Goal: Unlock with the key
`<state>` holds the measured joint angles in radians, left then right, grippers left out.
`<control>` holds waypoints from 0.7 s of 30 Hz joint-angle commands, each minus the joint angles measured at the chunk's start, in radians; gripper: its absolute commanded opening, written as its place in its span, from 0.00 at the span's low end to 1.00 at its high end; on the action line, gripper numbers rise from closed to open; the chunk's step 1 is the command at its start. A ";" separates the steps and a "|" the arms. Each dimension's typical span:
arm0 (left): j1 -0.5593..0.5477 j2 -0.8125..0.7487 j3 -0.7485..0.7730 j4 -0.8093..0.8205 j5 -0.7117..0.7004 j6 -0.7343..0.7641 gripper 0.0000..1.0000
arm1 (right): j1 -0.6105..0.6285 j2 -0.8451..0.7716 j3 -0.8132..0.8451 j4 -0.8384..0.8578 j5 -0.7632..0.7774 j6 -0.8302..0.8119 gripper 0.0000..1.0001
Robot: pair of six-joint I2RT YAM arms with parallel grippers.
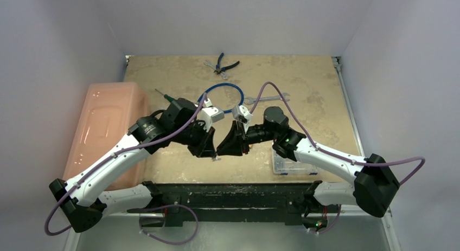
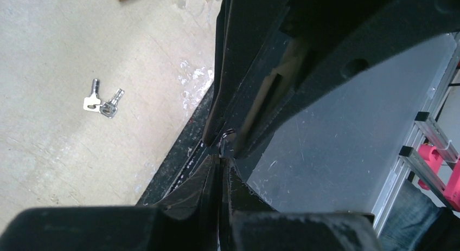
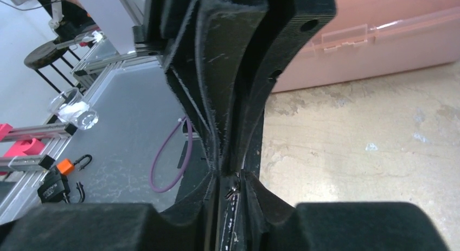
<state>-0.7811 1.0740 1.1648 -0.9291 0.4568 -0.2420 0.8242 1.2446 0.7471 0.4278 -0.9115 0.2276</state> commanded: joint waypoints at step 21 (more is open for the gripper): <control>0.005 -0.030 0.035 0.107 -0.034 0.032 0.00 | 0.012 -0.006 0.012 0.024 -0.078 0.026 0.00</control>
<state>-0.7822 1.0645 1.1652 -0.9077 0.4648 -0.2249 0.8215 1.2503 0.7471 0.4408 -0.9260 0.2520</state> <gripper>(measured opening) 0.032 0.111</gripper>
